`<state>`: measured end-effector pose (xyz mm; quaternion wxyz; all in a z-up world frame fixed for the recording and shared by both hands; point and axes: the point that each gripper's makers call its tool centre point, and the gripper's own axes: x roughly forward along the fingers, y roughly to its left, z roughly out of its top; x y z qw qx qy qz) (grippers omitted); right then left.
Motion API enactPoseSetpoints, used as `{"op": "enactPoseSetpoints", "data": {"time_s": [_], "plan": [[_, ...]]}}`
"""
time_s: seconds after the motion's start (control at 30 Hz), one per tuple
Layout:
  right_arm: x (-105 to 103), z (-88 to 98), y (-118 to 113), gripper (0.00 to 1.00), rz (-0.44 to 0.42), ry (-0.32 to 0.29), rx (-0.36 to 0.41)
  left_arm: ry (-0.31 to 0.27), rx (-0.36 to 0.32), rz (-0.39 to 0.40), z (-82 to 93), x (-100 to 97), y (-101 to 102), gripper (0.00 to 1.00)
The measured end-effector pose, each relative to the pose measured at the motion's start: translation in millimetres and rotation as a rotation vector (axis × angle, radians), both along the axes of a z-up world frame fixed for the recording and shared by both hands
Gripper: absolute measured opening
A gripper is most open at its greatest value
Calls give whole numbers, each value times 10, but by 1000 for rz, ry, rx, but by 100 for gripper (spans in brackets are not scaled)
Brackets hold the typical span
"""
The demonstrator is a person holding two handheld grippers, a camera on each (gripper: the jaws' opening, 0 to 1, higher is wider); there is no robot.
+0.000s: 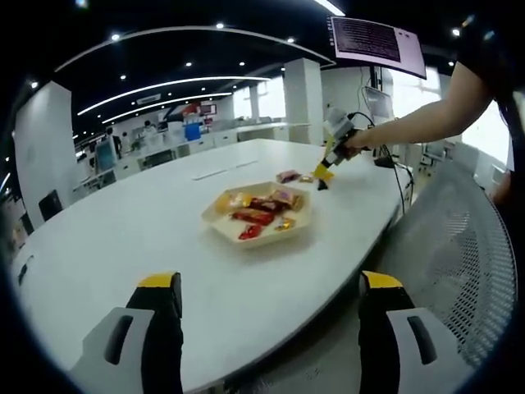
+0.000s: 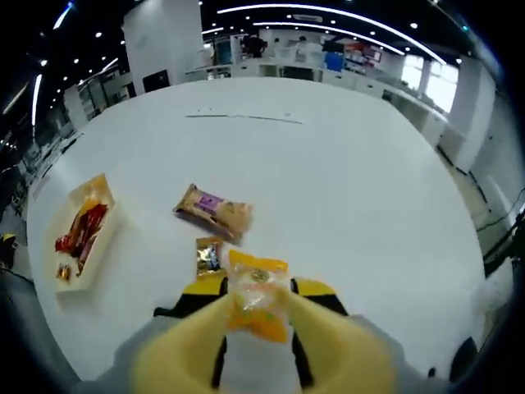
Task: Place the target food into the container with the food tongs after gripping and lifting it, then release it inside without dropping or visibly crushing the food.
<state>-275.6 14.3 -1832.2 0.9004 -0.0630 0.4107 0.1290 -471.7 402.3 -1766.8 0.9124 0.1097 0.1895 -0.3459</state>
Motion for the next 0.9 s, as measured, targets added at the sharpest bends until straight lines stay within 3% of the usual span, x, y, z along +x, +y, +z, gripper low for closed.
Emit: {"op": "enactPoseSetpoints", "data": {"time_s": [0.9], "plan": [[0,60,142,24,55,-4,-36,0,-1,1,-3,0,5,85]]}}
